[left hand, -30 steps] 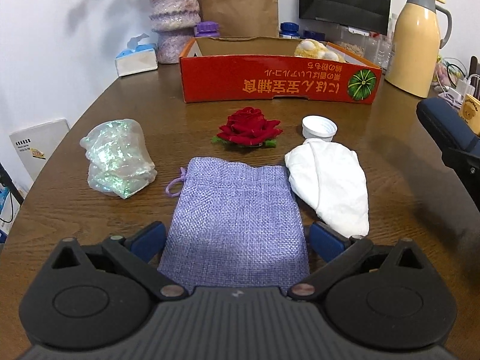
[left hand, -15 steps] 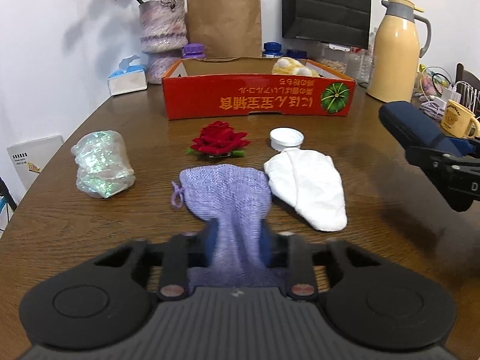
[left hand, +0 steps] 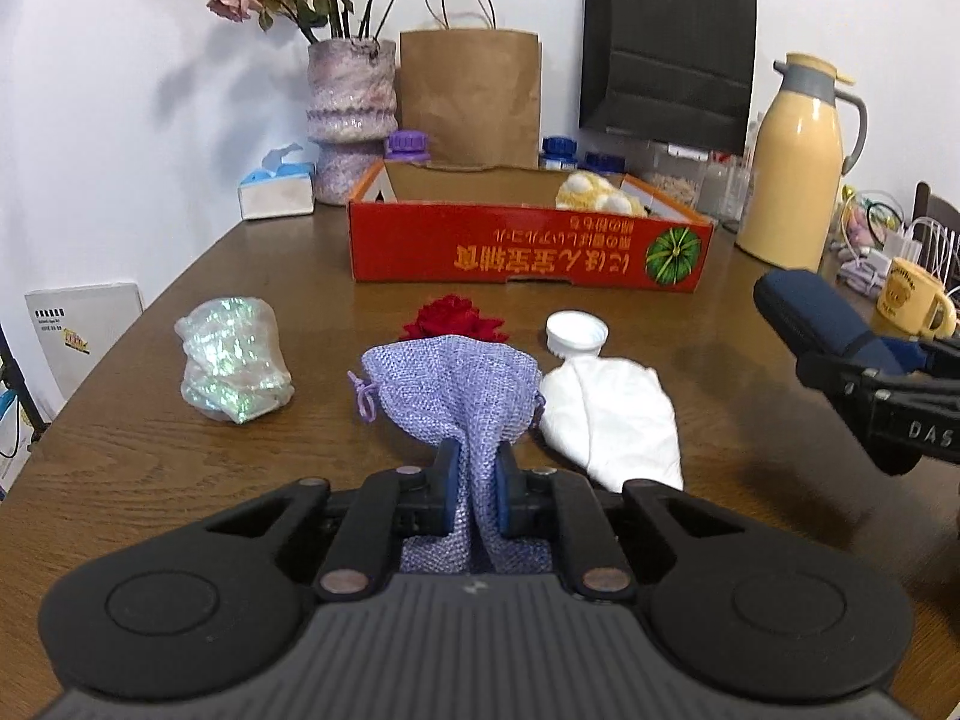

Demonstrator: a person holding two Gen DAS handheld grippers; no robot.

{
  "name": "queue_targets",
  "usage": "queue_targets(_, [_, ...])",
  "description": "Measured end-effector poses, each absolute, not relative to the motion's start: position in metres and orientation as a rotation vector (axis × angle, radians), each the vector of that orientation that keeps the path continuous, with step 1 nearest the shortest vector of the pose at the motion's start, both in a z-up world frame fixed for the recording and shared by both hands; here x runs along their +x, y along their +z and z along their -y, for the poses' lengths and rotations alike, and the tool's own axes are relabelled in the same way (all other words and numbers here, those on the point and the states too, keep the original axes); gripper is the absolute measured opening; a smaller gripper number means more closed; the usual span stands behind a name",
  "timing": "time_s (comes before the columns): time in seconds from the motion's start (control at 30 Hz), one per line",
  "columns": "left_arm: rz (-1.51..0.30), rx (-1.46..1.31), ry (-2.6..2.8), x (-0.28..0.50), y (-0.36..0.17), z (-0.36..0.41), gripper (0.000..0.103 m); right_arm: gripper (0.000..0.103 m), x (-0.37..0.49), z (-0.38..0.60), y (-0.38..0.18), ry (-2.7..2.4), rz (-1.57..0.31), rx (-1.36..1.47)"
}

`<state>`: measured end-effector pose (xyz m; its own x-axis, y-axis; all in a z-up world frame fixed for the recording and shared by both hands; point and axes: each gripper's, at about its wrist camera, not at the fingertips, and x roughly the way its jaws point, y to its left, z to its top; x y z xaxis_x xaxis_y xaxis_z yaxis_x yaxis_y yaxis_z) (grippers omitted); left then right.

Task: Flip cup upright
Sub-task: 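Grasp the purple drawstring pouch with the left gripper while the right gripper holds the blue pouch, then carry the purple pouch and blue pouch into the cardboard box and release both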

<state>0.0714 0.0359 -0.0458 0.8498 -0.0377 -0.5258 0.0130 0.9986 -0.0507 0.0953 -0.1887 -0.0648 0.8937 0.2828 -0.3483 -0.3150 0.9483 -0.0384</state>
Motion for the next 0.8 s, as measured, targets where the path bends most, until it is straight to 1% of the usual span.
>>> queue_targets(0.47, [-0.473,-0.065,-0.045,0.070,-0.018,-0.035,0.012,0.062,0.091,0.187,-0.064,0.287,-0.336,-0.091])
queue_targets(0.8, [-0.432,-0.067,-0.090,0.090,0.004,-0.025,0.012,0.062,0.094,0.173,-0.054,0.318,-0.321,-0.071])
